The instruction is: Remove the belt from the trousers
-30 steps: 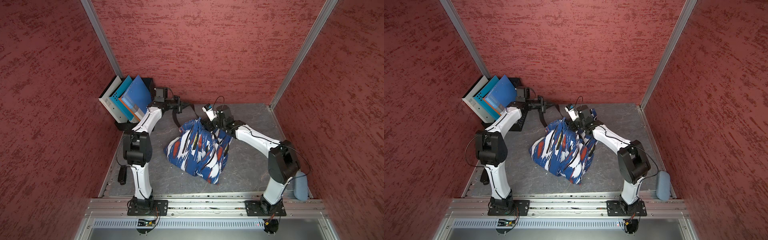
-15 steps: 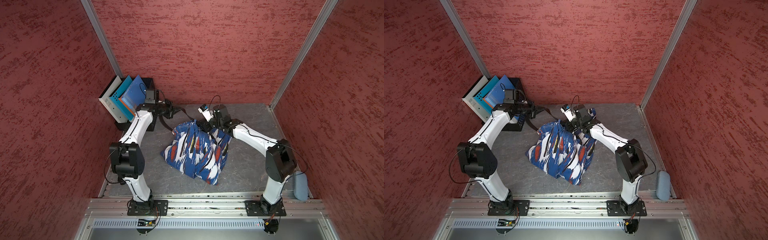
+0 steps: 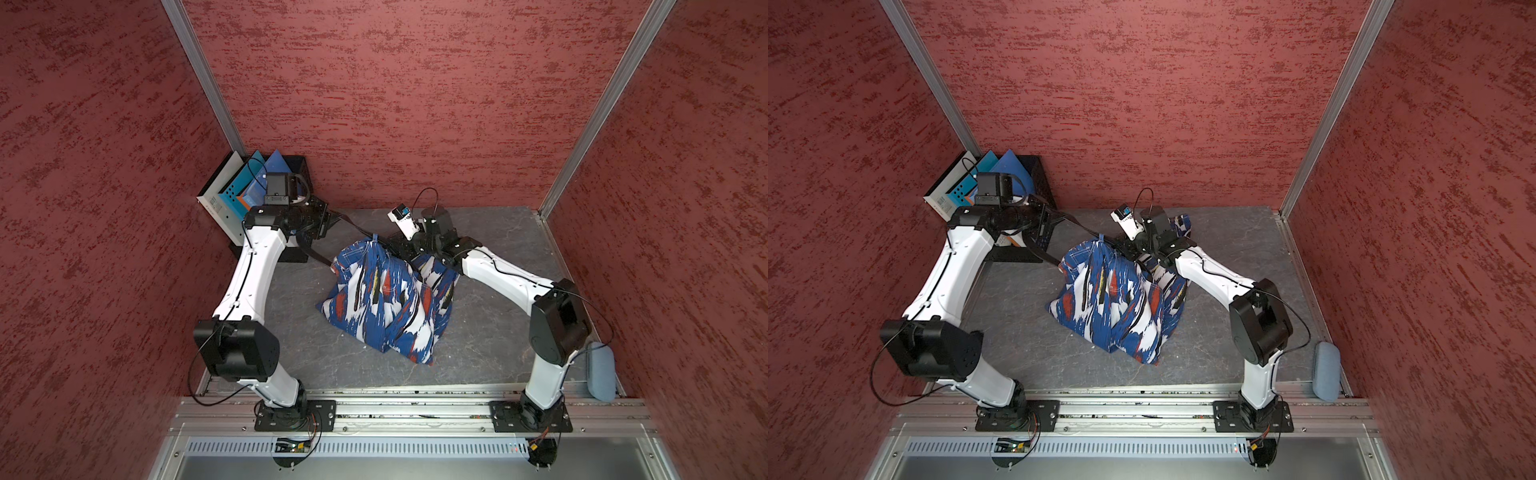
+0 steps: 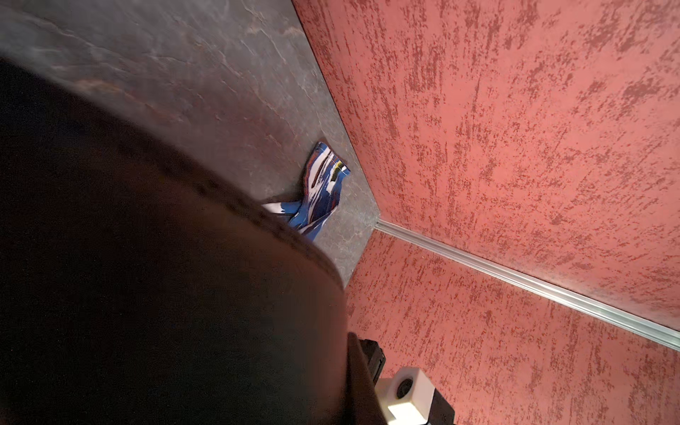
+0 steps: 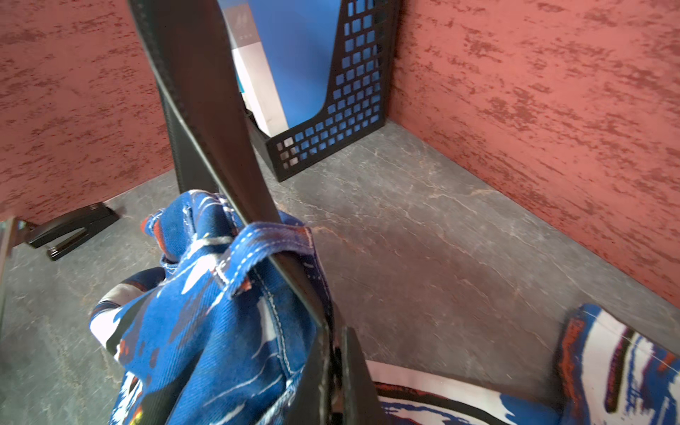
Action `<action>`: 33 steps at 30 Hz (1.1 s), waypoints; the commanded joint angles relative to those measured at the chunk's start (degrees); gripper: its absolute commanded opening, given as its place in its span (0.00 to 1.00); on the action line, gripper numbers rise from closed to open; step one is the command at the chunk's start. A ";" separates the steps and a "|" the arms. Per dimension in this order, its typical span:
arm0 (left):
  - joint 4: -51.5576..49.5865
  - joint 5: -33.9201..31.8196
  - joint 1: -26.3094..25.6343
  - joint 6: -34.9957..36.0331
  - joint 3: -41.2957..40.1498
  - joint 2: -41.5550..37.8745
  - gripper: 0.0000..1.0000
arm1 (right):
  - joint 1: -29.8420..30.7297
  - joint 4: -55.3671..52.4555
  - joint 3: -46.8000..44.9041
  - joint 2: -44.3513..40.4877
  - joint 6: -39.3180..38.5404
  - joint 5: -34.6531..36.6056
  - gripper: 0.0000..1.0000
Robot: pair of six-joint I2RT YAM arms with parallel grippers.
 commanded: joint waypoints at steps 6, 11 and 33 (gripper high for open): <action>12.24 -8.80 11.51 -0.17 -1.20 -9.02 0.00 | -5.06 -20.23 -5.52 2.74 -0.45 11.98 0.00; 9.84 -7.17 15.63 1.02 0.80 -9.55 0.00 | -5.47 -19.44 -7.34 1.76 -0.20 12.26 0.00; 11.93 -18.40 0.64 4.99 -18.59 -6.01 0.00 | -2.84 -15.28 2.17 0.04 22.37 -12.20 0.24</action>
